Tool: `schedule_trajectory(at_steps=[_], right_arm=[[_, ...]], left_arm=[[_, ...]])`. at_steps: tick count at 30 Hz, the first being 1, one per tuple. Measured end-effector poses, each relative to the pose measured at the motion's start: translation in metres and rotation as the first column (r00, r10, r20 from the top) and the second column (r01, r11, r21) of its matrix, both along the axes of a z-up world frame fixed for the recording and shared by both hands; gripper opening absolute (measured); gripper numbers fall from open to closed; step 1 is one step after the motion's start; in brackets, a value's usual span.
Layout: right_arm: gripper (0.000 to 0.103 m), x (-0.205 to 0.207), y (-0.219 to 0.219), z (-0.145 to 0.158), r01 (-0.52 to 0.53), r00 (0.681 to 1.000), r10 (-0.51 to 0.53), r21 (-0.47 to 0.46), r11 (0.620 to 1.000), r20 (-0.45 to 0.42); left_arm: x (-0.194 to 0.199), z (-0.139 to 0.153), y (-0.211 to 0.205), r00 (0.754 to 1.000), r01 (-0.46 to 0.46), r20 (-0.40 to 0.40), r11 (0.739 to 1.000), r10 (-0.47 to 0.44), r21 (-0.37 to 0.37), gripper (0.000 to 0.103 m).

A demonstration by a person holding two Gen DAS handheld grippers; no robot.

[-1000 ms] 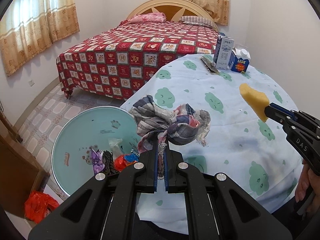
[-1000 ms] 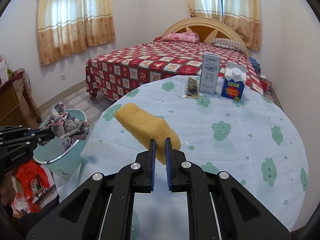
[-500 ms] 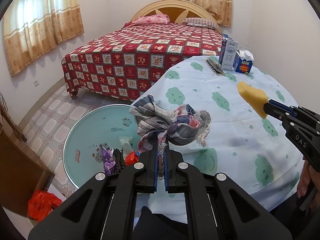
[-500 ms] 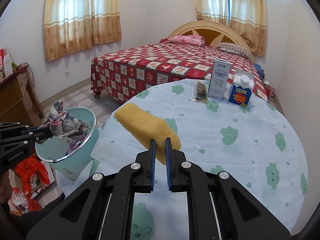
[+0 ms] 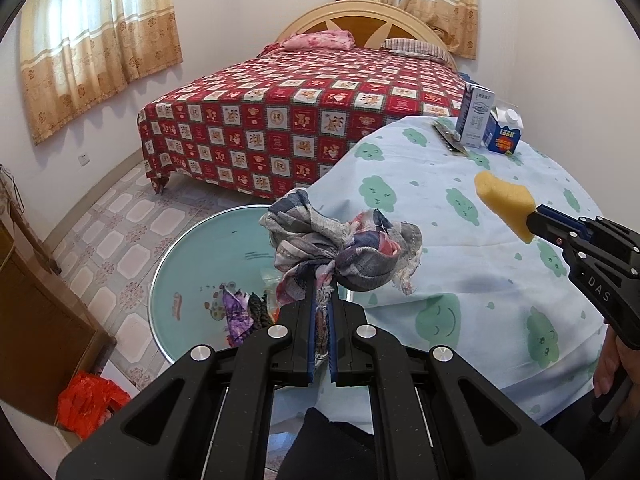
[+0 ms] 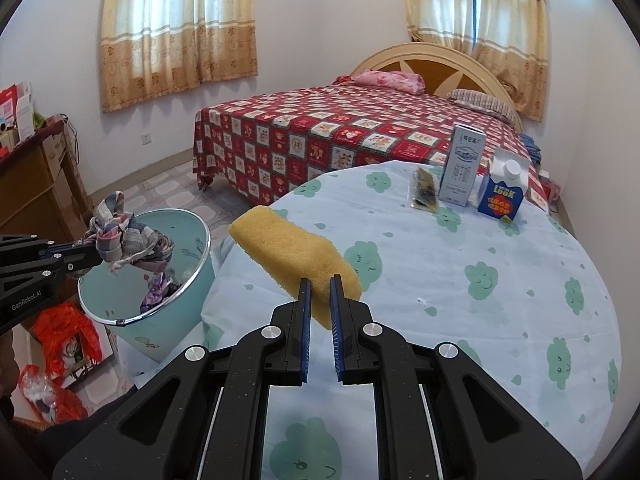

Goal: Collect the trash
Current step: 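Carry the grey cloth and yellow sponge over the bucket with both tools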

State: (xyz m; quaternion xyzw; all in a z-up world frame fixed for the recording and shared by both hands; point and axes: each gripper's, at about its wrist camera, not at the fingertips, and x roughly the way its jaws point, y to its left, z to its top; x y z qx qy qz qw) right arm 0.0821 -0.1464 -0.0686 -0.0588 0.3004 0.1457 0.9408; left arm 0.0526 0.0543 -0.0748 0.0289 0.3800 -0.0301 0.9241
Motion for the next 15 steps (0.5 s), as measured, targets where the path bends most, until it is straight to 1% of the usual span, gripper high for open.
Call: schedule_trajectory(at_steps=[15], right_arm=[[0.01,0.001,0.024,-0.004,-0.049,0.999,0.049,-0.028,0.998,-0.004]], left_arm=[[-0.005,0.006,0.03,0.998,-0.062,0.018,0.998,0.062,-0.005,0.004]])
